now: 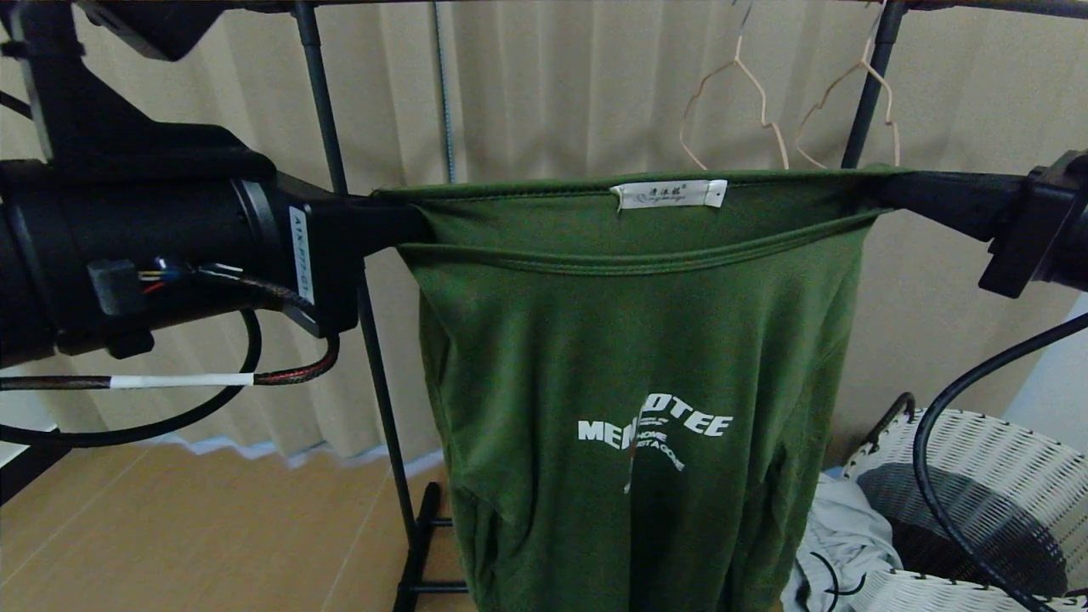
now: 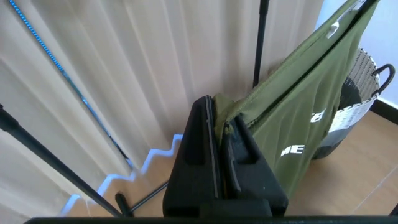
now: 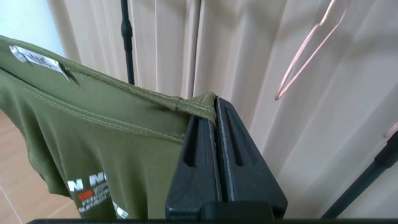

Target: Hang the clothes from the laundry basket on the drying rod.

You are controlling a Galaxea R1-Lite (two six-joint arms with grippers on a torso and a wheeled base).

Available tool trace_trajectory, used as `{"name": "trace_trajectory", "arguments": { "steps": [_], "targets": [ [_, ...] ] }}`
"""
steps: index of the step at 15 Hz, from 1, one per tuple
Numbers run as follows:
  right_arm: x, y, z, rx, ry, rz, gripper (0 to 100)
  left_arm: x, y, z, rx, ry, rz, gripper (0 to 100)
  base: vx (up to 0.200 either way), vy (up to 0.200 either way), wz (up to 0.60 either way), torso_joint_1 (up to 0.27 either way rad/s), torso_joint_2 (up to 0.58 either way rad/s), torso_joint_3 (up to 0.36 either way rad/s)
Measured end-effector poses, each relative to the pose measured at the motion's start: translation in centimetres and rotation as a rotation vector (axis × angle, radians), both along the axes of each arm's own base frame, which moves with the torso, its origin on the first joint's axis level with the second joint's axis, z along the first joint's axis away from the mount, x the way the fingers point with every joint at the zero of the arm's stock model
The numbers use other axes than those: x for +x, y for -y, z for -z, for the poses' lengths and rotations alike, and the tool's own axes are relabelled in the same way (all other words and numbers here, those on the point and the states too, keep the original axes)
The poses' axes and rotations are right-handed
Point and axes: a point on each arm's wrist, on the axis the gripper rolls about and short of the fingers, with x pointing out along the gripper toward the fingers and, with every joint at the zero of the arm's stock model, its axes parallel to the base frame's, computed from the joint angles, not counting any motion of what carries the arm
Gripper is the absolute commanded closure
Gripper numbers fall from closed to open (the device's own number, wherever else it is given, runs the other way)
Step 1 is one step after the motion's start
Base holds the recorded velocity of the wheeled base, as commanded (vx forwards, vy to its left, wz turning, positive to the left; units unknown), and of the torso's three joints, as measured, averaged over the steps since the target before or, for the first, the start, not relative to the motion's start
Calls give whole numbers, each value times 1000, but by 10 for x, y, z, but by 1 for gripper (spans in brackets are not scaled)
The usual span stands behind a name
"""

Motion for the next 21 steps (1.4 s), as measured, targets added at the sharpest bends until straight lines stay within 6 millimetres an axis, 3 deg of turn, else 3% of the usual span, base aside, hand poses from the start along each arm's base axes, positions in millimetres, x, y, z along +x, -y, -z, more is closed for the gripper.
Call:
{"name": "trace_trajectory", "arguments": {
  "steps": [1, 2, 6, 11, 21],
  "targets": [
    [0, 0, 1, -2, -4, 0, 100, 0, 0, 0, 0, 0, -1, 100, 0, 0, 0, 0, 0, 0],
    [0, 0, 1, -2, -5, -1, 0, -1, -1, 0, 1, 0, -2, 100, 0, 0, 0, 0, 0, 0],
    [0, 0, 5, -10, -12, 3, 0, -2, -3, 0, 5, -1, -20, 100, 0, 0, 0, 0, 0, 0],
    [-2, 1, 11, -15, -26, -4, 0, 0, -7, 5, 46, 10, -164, 100, 0, 0, 0, 0, 0, 0],
    [-18, 8, 18, -22, -37, 3, 0, 11, -11, 7, 121, 45, -265, 100, 0, 0, 0, 0, 0, 0]
  ]
}}
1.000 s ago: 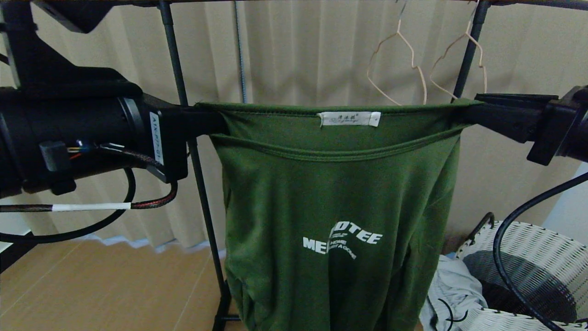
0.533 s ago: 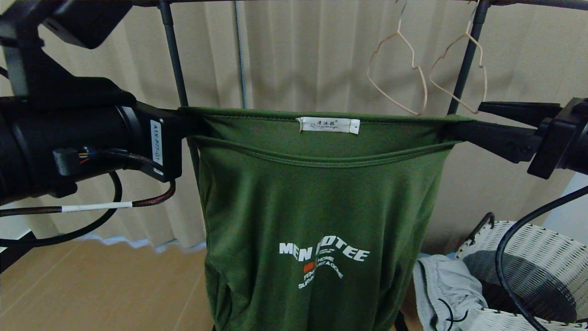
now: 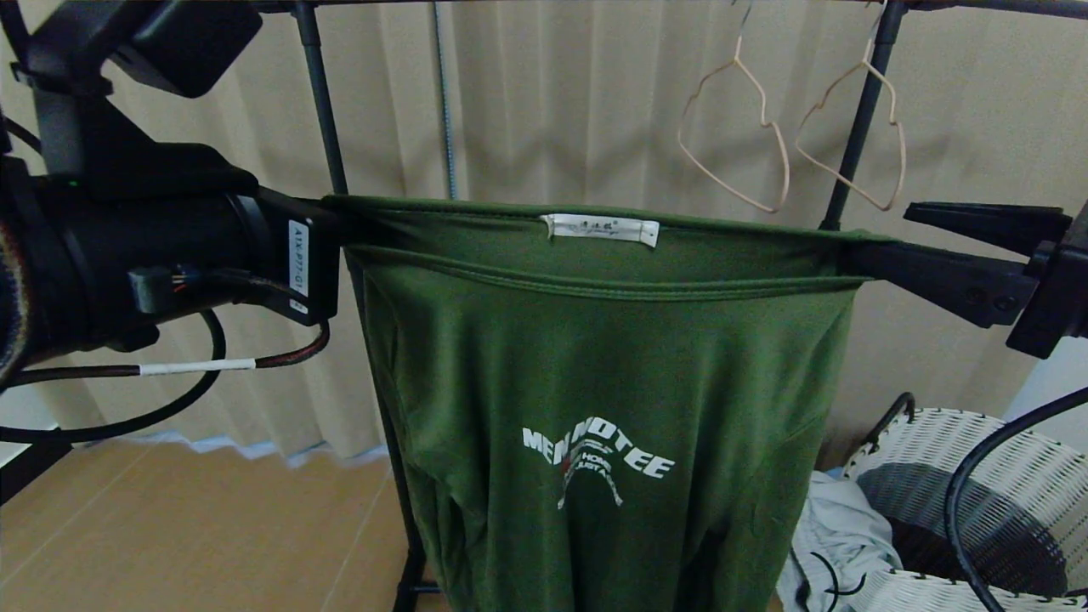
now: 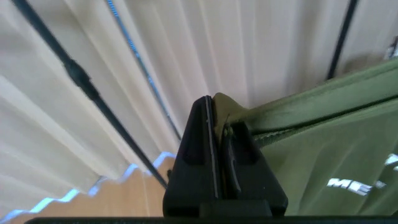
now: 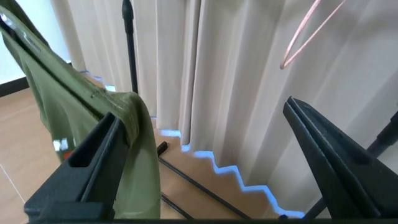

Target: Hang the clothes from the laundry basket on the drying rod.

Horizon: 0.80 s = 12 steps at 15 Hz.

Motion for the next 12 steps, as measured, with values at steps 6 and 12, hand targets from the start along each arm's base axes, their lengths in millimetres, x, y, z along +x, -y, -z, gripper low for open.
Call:
{"name": "trace_trajectory", "arguments": {
  "steps": [6, 12],
  "targets": [
    [3, 7, 10, -95, -6, 37, 0, 4, -7, 1, 6, -3, -34, 100, 0, 0, 0, 0, 0, 0],
    [4, 11, 16, -130, -15, 88, 0, 4, -14, 17, 38, -45, -59, 100, 0, 0, 0, 0, 0, 0]
  ]
}}
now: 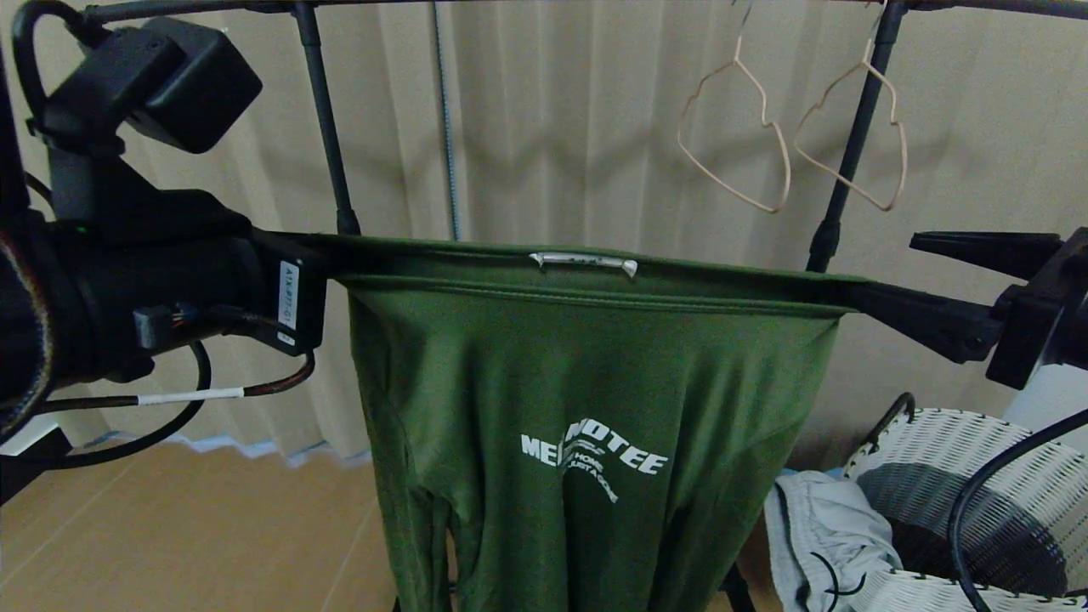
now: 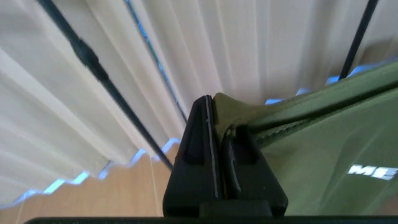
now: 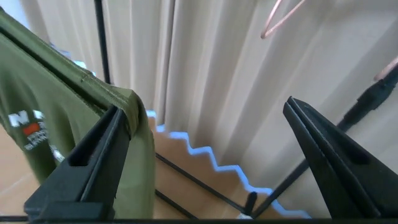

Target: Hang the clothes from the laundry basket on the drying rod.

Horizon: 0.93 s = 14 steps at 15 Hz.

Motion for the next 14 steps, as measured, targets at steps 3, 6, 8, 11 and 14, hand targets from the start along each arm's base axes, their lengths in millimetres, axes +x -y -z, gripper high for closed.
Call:
{"name": "trace_trajectory", "arguments": {
  "steps": [3, 6, 8, 11, 14],
  "targets": [
    [-4, 1, 5, -36, 7, -6, 0, 1, -4, 3, 5, -8, -17, 100, 0, 0, 0, 0, 0, 0],
    [-15, -1, 11, -31, 7, -106, 0, 1, -5, 3, 4, -6, -24, 100, 0, 0, 0, 0, 0, 0],
    [-21, -2, 10, -14, 15, -199, 0, 0, -6, 4, 2, -8, -28, 100, 0, 0, 0, 0, 0, 0],
    [-29, -1, 7, 8, 35, -281, 0, -1, -7, 7, 7, -14, -36, 100, 0, 0, 0, 0, 0, 0],
    [-35, 0, 3, 18, 58, -307, 0, -2, -7, 8, 8, -20, -31, 100, 0, 0, 0, 0, 0, 0]
  ]
}}
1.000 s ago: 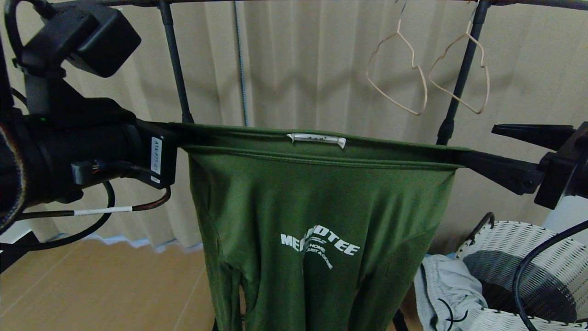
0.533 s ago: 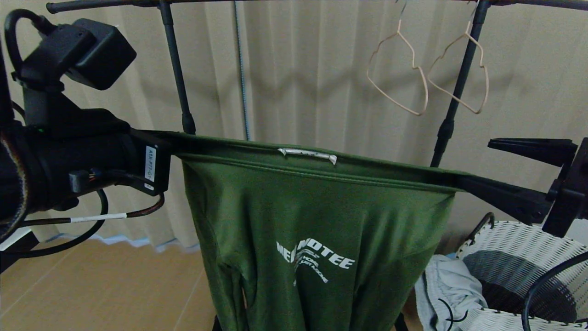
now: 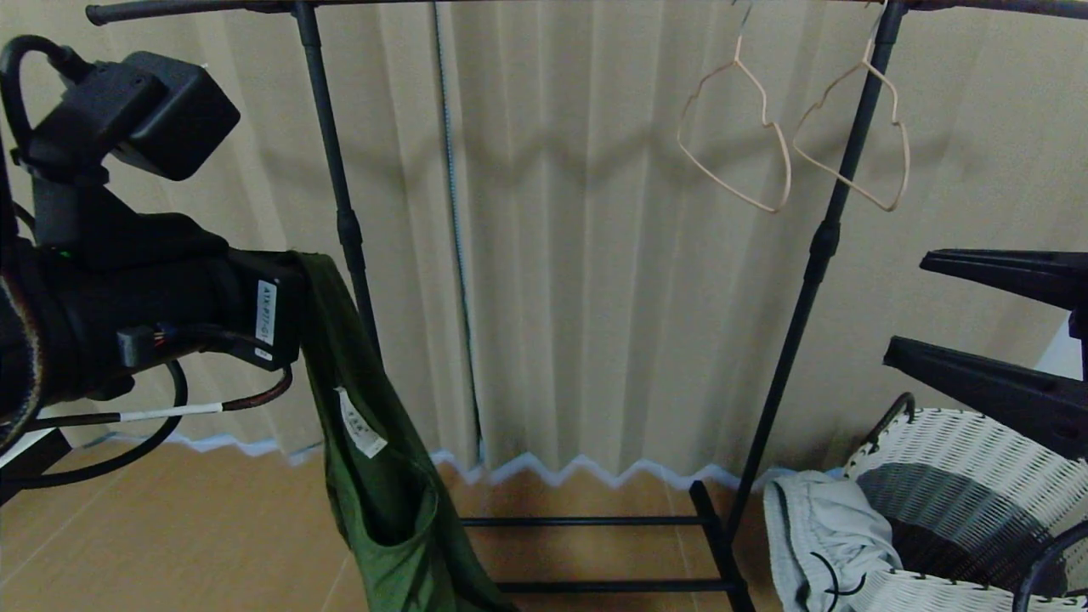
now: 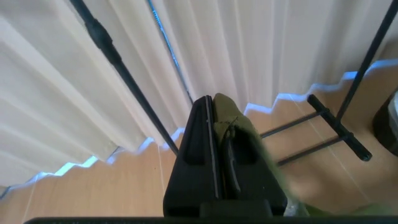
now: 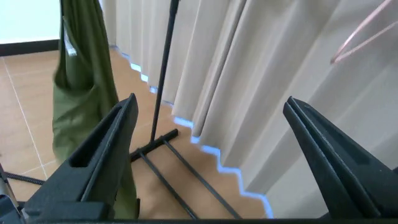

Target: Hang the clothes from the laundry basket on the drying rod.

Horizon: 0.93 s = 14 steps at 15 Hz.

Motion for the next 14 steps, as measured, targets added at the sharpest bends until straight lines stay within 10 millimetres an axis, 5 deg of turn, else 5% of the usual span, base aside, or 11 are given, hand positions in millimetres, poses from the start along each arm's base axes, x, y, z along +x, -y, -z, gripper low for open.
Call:
{"name": "trace_trajectory", "arguments": {
  "steps": [3, 7, 14],
  "targets": [
    [-1, 2, 3, -10, -9, 28, 0, -3, -2, 2, 2, -5, 3, 100, 0, 0, 0, 0, 0, 0],
    [3, 11, 12, -57, -23, 297, 0, -19, -26, 7, -2, 4, -51, 100, 0, 0, 0, 0, 0, 0],
    [4, 25, 21, -117, 27, 450, 0, -72, -69, 24, -96, 53, -31, 100, 0, 0, 0, 0, 0, 0]
  ]
}}
